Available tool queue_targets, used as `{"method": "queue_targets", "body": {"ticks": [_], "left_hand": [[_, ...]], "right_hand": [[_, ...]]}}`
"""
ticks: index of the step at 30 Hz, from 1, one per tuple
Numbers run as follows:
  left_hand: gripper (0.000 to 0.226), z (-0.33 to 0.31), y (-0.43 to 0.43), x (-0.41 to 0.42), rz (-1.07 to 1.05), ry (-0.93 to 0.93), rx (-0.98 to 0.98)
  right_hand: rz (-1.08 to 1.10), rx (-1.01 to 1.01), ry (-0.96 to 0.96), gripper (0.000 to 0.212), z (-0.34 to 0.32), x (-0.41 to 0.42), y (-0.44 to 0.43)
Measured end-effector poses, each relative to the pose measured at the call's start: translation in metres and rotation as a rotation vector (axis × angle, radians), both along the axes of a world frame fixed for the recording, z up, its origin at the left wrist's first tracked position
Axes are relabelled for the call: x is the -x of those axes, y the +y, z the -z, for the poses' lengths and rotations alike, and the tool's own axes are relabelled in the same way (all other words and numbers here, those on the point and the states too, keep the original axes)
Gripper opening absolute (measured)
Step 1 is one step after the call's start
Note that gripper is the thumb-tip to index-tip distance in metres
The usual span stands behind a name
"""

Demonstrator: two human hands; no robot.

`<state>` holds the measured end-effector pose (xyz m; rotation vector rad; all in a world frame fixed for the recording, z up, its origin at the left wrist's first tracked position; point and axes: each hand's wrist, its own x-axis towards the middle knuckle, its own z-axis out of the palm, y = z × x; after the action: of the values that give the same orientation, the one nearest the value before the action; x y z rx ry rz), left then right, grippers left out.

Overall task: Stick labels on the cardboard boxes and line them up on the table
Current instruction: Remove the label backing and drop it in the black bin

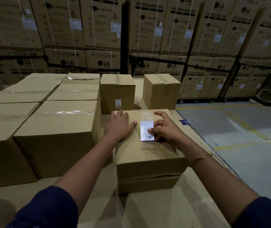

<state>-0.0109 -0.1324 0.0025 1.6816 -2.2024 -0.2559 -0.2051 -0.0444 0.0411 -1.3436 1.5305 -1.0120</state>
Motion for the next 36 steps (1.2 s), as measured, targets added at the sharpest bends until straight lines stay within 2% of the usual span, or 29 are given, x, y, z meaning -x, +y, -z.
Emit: {"method": "queue_targets", "body": {"ticks": [2, 6, 12, 16, 20, 25, 28, 30, 33, 36], "left_hand": [[0.077, 0.01, -0.002, -0.005, 0.012, -0.006, -0.085], [0.068, 0.017, 0.001, -0.009, -0.013, 0.102, -0.018], [0.057, 0.009, 0.012, -0.01, -0.016, 0.105, 0.006], [0.037, 0.003, 0.031, -0.006, 0.016, 0.22, 0.027], [0.032, 0.001, 0.051, -0.001, 0.022, 0.332, 0.005], [0.028, -0.005, 0.075, 0.0, -0.038, 0.599, -0.04], [0.047, -0.022, 0.101, 0.005, -0.116, 0.888, -0.116], [0.057, -0.036, 0.116, 0.006, -0.146, 1.036, -0.232], [0.033, -0.05, 0.14, 0.003, -0.099, 1.131, -0.345], [0.015, -0.049, 0.161, -0.008, -0.177, 1.273, -0.263]], "right_hand": [[-0.009, -0.008, -0.024, 0.083, 0.003, -0.001, 0.0], [-0.002, -0.006, -0.035, 0.084, 0.006, -0.003, 0.001], [-0.025, -0.03, -0.045, 0.074, 0.005, -0.002, 0.002], [-0.026, -0.019, -0.167, 0.059, 0.002, 0.0, 0.004], [-0.05, 0.024, -0.236, 0.041, -0.006, 0.002, 0.009], [-0.062, 0.105, -0.233, 0.02, -0.014, 0.008, 0.015], [-0.126, 0.208, -0.29, 0.016, -0.017, 0.011, 0.019], [-0.212, 0.247, -0.237, 0.016, -0.018, 0.01, 0.021], [-0.299, 0.281, -0.099, 0.023, -0.015, 0.003, 0.022], [-0.348, 0.269, -0.196, 0.031, -0.012, -0.017, 0.022]]}}
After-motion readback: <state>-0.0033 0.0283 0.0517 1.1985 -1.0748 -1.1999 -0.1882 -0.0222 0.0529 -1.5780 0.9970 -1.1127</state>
